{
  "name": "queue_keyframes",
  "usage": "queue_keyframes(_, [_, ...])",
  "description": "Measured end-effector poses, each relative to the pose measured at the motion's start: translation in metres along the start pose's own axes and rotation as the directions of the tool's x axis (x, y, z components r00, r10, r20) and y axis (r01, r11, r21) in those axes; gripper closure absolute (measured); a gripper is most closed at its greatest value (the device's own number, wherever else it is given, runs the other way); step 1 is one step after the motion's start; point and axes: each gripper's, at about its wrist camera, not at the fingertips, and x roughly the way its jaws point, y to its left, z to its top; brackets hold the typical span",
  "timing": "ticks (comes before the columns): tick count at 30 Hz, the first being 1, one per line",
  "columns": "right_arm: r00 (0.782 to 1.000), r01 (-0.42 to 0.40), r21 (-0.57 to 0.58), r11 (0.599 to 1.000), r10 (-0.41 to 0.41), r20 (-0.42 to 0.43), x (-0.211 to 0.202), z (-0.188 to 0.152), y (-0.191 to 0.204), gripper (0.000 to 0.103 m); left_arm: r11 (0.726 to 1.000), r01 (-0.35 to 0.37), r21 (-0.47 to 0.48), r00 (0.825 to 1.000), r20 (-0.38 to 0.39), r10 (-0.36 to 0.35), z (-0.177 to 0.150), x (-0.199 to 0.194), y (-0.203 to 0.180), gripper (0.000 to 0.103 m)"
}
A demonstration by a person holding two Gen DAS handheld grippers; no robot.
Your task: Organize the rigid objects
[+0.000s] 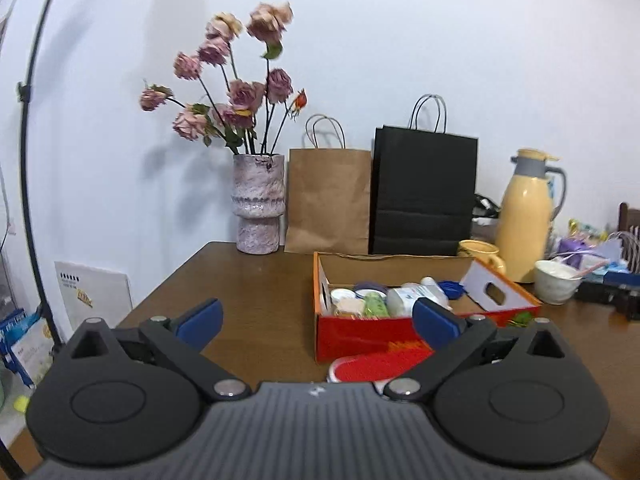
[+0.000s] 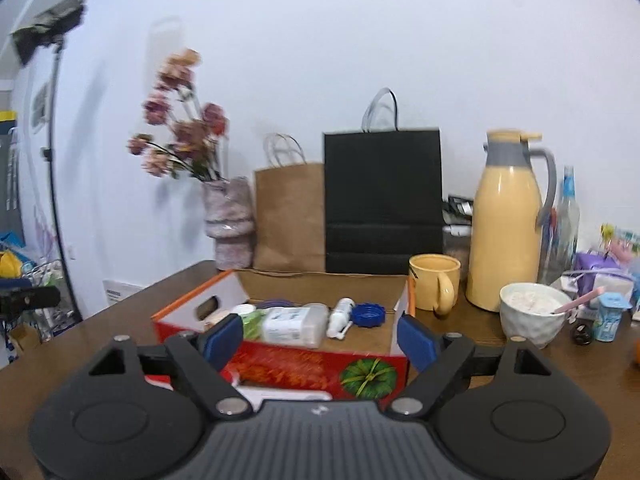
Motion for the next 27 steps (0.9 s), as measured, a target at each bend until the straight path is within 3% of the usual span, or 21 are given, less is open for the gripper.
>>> queue_keyframes(9, [0.998,0.015,-0.002,1.0,-0.015,0.062,-0.1,-0.059,0.043,0.013,0.997,-0.007,-0.075,1.0,0.011,0.008,-0.051,-0.096,-0.001,0.0])
queue_keyframes(15, [0.996,0.022,-0.02,1.0,-0.021,0.085,-0.154,-0.088,0.058,0.011,0.999,-0.023,0.03,0.996,0.085,0.02,-0.069,-0.147,-0.01,0.0])
queue_keyframes(18, [0.994,0.024,-0.024,0.999,-0.022,0.105,-0.165,-0.089,0.059,0.011,0.997,0.019,0.069,0.995,0.097,-0.026,-0.072,-0.15,-0.016,0.0])
queue_keyframes(23, [0.995,0.041,-0.023,0.999,-0.039,0.09,-0.154,-0.087,0.059,0.011,0.999,0.026,0.032,0.998,0.057,-0.028,-0.075,-0.132,-0.018,0.0])
queue_keyframes(26, [0.998,0.039,-0.008,0.999,-0.038,0.051,-0.131,-0.084,0.054,0.015,0.998,0.035,0.042,0.999,0.033,-0.037,-0.076,-0.114,-0.017,0.0])
queue_keyframes(27, [0.998,0.047,-0.002,0.999,-0.047,0.042,-0.122,-0.082,0.051,0.021,0.998,0.048,0.049,0.998,0.027,-0.049,-0.074,-0.105,-0.016,0.0])
